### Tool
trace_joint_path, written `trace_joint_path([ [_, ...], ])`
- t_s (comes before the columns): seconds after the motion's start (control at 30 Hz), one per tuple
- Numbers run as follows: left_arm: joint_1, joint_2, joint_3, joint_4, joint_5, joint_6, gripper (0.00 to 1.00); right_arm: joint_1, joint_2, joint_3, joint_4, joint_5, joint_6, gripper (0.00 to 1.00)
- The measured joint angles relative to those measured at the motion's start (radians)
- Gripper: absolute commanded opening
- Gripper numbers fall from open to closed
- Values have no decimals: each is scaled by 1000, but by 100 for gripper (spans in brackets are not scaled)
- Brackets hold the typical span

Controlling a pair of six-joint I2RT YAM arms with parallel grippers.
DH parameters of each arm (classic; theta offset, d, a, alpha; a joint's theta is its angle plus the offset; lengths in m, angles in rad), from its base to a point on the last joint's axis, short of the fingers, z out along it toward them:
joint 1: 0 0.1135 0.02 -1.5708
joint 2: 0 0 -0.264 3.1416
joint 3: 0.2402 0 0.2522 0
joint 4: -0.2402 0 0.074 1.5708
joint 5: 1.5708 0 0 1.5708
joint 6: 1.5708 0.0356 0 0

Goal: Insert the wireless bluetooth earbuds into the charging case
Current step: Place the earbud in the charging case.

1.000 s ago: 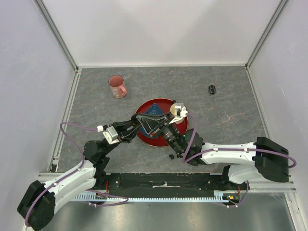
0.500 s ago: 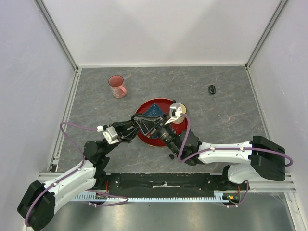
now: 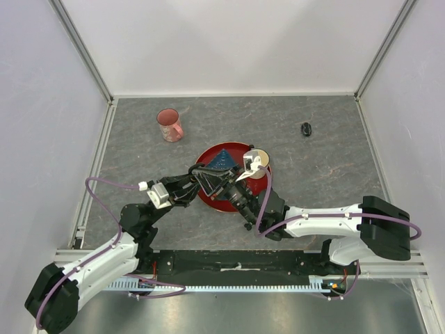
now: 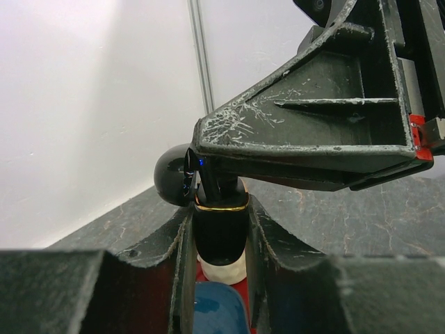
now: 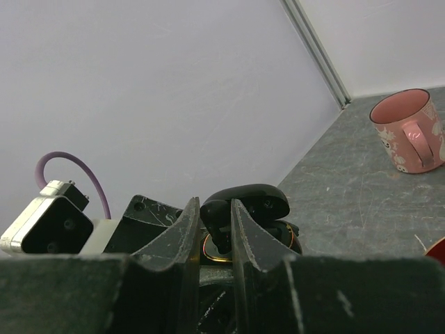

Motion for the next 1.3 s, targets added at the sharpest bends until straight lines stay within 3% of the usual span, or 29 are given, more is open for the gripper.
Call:
trace_joint_path([
  [0.6, -1, -42, -1, -19, -38, -7, 2, 53, 1, 33, -42, 63, -137, 0],
  [0.77, -1, -43, -1, -25, -45, -8, 2, 58, 1, 48, -73, 76, -158, 15],
  [0.87, -1, -44, -1, -26, -53, -8, 2, 60, 1, 59, -93, 82, -166, 19],
  [1.1, -1, -44, -1, -34, -62, -8, 2, 63, -1, 64, -110, 95, -166, 43],
  [1.3, 0, -45, -1, -32, -79, -8, 2, 71, -16, 64, -122, 99, -160, 51],
])
